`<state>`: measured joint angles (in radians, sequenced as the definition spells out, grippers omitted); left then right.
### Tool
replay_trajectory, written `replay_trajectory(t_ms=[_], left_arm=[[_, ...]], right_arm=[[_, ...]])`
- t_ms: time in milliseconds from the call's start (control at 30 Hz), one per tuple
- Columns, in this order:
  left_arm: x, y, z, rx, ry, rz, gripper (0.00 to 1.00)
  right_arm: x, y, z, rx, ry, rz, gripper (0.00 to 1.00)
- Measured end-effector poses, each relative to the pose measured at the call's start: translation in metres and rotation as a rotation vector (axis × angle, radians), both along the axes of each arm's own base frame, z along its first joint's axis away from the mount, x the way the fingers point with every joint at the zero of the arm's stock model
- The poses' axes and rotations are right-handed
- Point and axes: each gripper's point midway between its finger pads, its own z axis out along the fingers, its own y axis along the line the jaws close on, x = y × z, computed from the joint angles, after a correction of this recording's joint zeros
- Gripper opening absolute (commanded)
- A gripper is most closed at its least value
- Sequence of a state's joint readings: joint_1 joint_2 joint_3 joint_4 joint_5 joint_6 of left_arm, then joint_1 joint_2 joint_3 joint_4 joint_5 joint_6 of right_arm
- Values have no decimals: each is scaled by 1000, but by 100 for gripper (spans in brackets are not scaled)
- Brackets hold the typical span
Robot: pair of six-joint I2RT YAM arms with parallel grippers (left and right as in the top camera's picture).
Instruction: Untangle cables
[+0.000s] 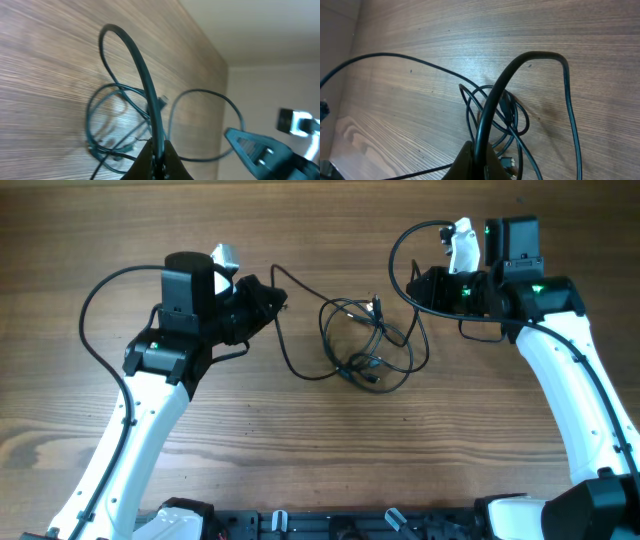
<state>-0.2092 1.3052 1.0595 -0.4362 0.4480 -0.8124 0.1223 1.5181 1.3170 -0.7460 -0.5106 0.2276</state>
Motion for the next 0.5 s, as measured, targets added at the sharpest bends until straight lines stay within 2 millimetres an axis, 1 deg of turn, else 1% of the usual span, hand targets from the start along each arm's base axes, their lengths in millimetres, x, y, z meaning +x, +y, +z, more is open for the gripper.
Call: replay_trajectory(t_ms=[100,400,500], left_arm=[[1,7,-5,30,11,33,7],[3,14,-9,63,17,69,8],[4,17,-11,76,21,82,7]], right_arm=[[0,-1,-1,-3,5,-10,4],[1,-2,-1,-3,11,-23,4],[1,-6,-2,-2,16,-34,4]])
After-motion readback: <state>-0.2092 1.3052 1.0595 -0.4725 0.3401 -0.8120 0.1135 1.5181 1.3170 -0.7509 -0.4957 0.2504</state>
